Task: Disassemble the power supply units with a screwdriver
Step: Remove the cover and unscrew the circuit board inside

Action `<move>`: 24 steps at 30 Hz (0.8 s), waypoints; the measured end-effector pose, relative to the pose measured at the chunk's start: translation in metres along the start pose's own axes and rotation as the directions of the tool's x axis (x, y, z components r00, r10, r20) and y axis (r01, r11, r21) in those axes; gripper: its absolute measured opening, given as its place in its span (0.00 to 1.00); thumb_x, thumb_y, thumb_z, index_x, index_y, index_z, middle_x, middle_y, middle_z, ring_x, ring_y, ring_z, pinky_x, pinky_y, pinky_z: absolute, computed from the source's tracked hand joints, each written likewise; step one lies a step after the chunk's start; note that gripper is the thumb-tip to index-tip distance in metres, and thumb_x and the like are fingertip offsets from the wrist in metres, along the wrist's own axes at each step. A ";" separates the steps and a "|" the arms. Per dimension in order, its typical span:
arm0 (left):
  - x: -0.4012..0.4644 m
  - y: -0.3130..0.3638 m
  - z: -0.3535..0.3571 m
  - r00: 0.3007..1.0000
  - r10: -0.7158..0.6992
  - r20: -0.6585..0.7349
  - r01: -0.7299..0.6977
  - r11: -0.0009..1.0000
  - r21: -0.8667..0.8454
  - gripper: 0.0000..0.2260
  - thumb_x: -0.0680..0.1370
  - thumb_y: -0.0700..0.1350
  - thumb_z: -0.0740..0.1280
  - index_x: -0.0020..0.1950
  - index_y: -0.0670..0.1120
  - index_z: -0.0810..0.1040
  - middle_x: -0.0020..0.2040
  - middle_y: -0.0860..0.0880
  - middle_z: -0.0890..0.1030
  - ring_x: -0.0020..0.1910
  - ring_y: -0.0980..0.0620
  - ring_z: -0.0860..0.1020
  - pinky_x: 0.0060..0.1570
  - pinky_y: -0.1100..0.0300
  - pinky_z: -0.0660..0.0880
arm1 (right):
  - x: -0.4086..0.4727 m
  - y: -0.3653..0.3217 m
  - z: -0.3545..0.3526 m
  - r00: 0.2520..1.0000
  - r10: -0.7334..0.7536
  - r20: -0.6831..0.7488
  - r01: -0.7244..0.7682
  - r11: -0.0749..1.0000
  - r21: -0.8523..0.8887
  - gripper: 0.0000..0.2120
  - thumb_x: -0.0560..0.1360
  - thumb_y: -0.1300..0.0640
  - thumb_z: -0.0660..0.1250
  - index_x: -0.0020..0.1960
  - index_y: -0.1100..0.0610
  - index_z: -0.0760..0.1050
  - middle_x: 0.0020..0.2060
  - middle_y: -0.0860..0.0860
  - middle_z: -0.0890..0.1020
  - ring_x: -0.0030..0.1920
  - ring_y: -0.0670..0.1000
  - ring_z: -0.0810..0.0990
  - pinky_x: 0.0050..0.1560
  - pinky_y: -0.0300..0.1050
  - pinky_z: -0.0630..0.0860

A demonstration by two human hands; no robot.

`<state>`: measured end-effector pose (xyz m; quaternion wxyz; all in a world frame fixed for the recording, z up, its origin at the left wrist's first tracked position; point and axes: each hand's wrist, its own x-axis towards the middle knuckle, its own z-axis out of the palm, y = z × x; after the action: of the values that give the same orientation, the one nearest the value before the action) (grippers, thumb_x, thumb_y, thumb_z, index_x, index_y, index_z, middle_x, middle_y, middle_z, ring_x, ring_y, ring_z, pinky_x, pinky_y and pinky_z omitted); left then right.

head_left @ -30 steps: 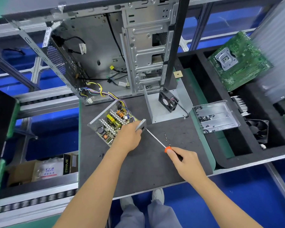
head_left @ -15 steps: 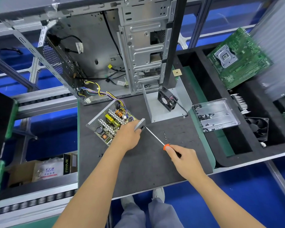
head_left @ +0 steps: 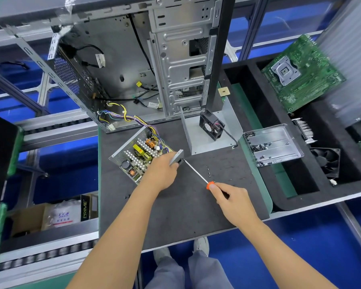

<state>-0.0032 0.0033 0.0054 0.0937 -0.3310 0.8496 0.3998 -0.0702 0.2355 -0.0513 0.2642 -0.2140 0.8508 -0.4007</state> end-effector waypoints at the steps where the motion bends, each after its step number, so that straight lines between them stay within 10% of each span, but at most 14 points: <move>1: 0.000 0.000 0.000 1.000 0.003 -0.001 -0.003 1.000 -0.002 0.16 0.83 0.43 0.61 0.70 0.52 0.75 0.57 0.44 0.78 0.50 0.44 0.73 0.46 0.57 0.67 | 0.000 -0.001 0.000 1.000 0.004 0.000 -0.004 1.000 -0.002 0.15 0.77 0.33 0.59 0.49 0.37 0.81 0.31 0.46 0.79 0.35 0.47 0.79 0.40 0.47 0.78; 9: 0.002 -0.002 0.000 1.000 0.002 0.008 -0.002 1.000 0.004 0.15 0.83 0.43 0.61 0.69 0.52 0.75 0.56 0.45 0.77 0.51 0.44 0.74 0.46 0.58 0.67 | 0.011 -0.015 -0.022 0.960 0.197 0.200 -0.245 0.934 0.259 0.15 0.72 0.36 0.63 0.47 0.42 0.84 0.32 0.50 0.82 0.30 0.46 0.75 0.34 0.40 0.74; 13: 0.007 -0.001 0.000 1.000 -0.003 -0.005 0.003 1.000 -0.006 0.14 0.83 0.43 0.61 0.67 0.51 0.76 0.55 0.44 0.78 0.49 0.43 0.74 0.44 0.56 0.67 | 0.021 -0.008 -0.044 0.885 0.284 0.369 -0.466 0.578 0.671 0.11 0.77 0.54 0.66 0.53 0.57 0.84 0.47 0.62 0.83 0.38 0.51 0.81 0.38 0.43 0.77; 16: 0.010 0.000 0.000 1.000 -0.010 -0.011 0.009 1.000 -0.008 0.11 0.83 0.43 0.61 0.64 0.50 0.77 0.53 0.43 0.77 0.46 0.45 0.73 0.42 0.56 0.67 | 0.022 -0.007 -0.039 0.812 0.388 0.437 -0.556 0.286 0.780 0.19 0.74 0.49 0.72 0.55 0.65 0.81 0.47 0.63 0.83 0.35 0.50 0.82 0.35 0.41 0.79; 24: 0.023 0.003 -0.009 0.998 -0.033 -0.048 0.029 0.996 -0.085 0.07 0.81 0.42 0.63 0.53 0.53 0.76 0.41 0.52 0.77 0.42 0.47 0.74 0.40 0.57 0.68 | 0.059 -0.019 -0.046 0.722 0.541 0.431 -0.690 0.604 0.398 0.27 0.77 0.36 0.62 0.42 0.60 0.82 0.27 0.51 0.73 0.21 0.45 0.57 0.19 0.34 0.52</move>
<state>-0.0223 -0.0136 0.0038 0.0650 -0.3574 0.8288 0.4256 -0.1412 0.2169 -0.0274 0.5469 0.1258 0.6812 -0.4703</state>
